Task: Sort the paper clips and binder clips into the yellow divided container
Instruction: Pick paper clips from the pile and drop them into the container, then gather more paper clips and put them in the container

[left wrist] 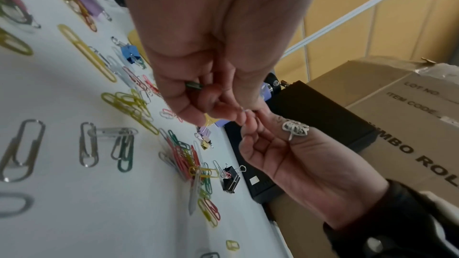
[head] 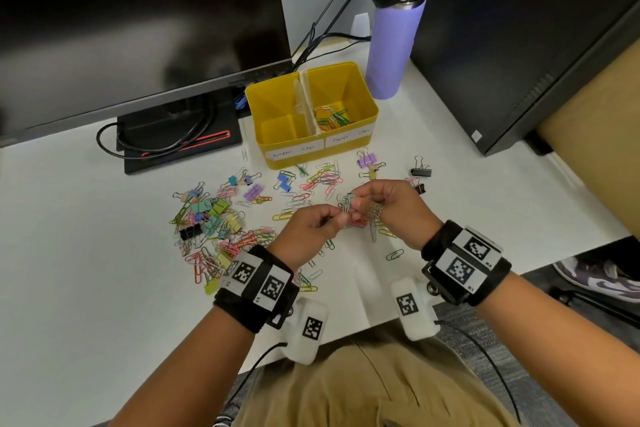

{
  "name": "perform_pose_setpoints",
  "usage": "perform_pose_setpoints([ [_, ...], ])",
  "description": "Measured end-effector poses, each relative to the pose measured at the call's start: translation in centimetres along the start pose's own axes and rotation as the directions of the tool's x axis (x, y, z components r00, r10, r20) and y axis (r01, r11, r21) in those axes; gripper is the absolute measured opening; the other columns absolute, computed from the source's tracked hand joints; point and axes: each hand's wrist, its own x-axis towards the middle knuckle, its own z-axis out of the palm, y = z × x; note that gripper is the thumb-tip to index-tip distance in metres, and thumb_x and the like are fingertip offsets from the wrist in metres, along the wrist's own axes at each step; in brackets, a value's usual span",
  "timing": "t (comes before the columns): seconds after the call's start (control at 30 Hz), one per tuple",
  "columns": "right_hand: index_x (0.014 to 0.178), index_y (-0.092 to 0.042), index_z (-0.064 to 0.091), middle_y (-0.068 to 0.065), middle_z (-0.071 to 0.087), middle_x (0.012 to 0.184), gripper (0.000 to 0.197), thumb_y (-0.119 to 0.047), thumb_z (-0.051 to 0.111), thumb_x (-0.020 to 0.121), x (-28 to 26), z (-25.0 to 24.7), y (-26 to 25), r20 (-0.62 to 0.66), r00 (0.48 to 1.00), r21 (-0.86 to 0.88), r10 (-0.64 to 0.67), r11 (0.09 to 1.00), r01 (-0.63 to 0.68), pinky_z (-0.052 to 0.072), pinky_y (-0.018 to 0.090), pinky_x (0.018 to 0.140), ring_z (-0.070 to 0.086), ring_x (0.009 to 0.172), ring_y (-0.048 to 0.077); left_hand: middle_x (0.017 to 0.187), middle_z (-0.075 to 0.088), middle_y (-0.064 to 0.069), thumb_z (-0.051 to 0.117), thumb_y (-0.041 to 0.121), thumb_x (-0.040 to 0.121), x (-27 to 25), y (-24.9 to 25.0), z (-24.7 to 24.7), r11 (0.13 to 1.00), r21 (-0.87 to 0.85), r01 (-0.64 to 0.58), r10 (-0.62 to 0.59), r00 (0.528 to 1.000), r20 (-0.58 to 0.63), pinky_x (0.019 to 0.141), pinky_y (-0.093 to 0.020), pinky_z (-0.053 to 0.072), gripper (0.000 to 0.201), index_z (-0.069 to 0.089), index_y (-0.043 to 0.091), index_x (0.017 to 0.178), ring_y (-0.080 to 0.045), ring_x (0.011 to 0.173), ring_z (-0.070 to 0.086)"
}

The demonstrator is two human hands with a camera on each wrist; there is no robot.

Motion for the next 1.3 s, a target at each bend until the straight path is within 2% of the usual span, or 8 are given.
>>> perform_pose_setpoints([
  [0.23,0.090,0.001,0.063,0.005,0.064,0.071,0.007,0.001,0.061,0.083,-0.1,-0.3,0.3,-0.043,0.992,-0.131,-0.122,0.985,0.115,0.052,0.007,0.060,0.062,0.051,-0.006,0.058,0.061,0.015,0.049,0.011,0.093,-0.4,0.2,-0.3,0.985,-0.170,0.022,-0.021,1.000,0.010,0.069,-0.013,0.048,0.023,0.058,0.019,0.074,0.005,0.060,0.055],
  [0.33,0.087,-0.004,0.064,0.009,0.064,0.072,0.007,0.000,0.061,0.083,0.3,-1.5,0.5,-0.118,0.982,-0.259,-0.145,0.959,0.110,0.049,0.002,0.061,0.059,0.051,-0.009,0.060,0.056,0.011,0.044,0.011,0.095,-0.7,0.3,-0.8,0.944,-0.316,0.092,-0.078,0.995,0.057,0.070,-0.016,0.048,0.023,0.059,0.016,0.078,0.003,0.051,0.051],
  [0.47,0.088,0.003,0.067,0.014,0.069,0.081,0.010,-0.002,0.060,0.084,1.9,-5.6,0.7,-0.266,0.925,-0.659,-0.271,0.752,0.031,0.039,-0.002,0.065,0.061,0.066,0.011,0.079,0.062,-0.004,0.051,0.010,0.091,0.0,-0.9,-1.8,0.949,0.307,0.072,-0.044,0.994,-0.097,0.063,-0.014,0.040,0.016,0.065,0.008,0.084,-0.010,0.069,0.053],
  [0.57,0.089,0.004,0.067,0.023,0.070,0.088,0.012,0.000,0.056,0.084,3.2,-7.4,1.6,-0.195,0.954,-0.789,-0.229,0.614,-0.014,0.045,0.033,0.077,0.062,0.086,0.037,0.090,0.069,-0.009,0.055,0.019,0.089,0.3,-1.5,-1.6,0.744,0.669,0.012,0.051,0.996,-0.075,0.066,-0.019,0.040,0.020,0.068,0.004,0.091,-0.017,0.077,0.055],
  [0.73,0.122,-0.004,0.053,0.023,0.056,0.114,0.036,-0.010,0.058,0.087,2.6,-7.3,1.0,-0.119,0.970,-0.878,-0.210,0.478,-0.004,0.043,0.042,0.091,0.052,0.106,0.038,0.111,0.061,-0.009,0.064,0.024,0.082,1.3,-1.4,-1.4,0.658,0.753,-0.004,0.040,0.999,-0.029,0.087,-0.028,0.045,0.030,0.063,0.012,0.109,-0.022,0.105,0.055],
  [0.9,0.117,-0.008,0.055,0.018,0.054,0.115,0.040,-0.009,0.067,0.078,-1.3,-6.4,2.5,0.006,0.999,-0.842,-0.035,0.539,0.024,0.039,0.028,0.088,0.052,0.105,0.030,0.148,0.027,-0.013,0.047,0.029,0.092,4.6,-0.6,-2.8,0.528,0.846,0.079,0.023,0.994,-0.108,0.109,-0.044,0.033,0.054,0.029,0.013,0.141,-0.033,0.135,0.026],
  [1.1,0.124,-0.008,0.048,0.015,0.047,0.116,0.051,-0.007,0.069,0.077,-2.0,-3.5,4.8,0.049,0.998,-0.824,0.042,0.567,0.016,0.034,0.018,0.086,0.048,0.108,0.027,0.156,0.009,-0.008,0.037,0.047,0.092,5.6,-2.1,-3.4,0.356,0.929,0.105,-0.087,0.993,-0.079,0.112,-0.048,0.027,0.066,0.012,0.017,0.145,-0.034,0.142,0.010],
  [1.3,0.133,-0.010,0.039,0.020,0.043,0.125,0.066,-0.004,0.070,0.075,1.9,-0.9,3.2,0.110,0.994,-0.825,0.006,0.559,0.088,0.038,0.033,0.101,0.046,0.115,0.034,0.157,0.007,-0.006,0.034,0.051,0.092,1.6,-3.1,-2.4,0.303,0.953,-0.012,-0.121,0.991,0.051,0.110,-0.047,0.029,0.067,0.012,0.017,0.145,-0.033,0.141,0.010],
])
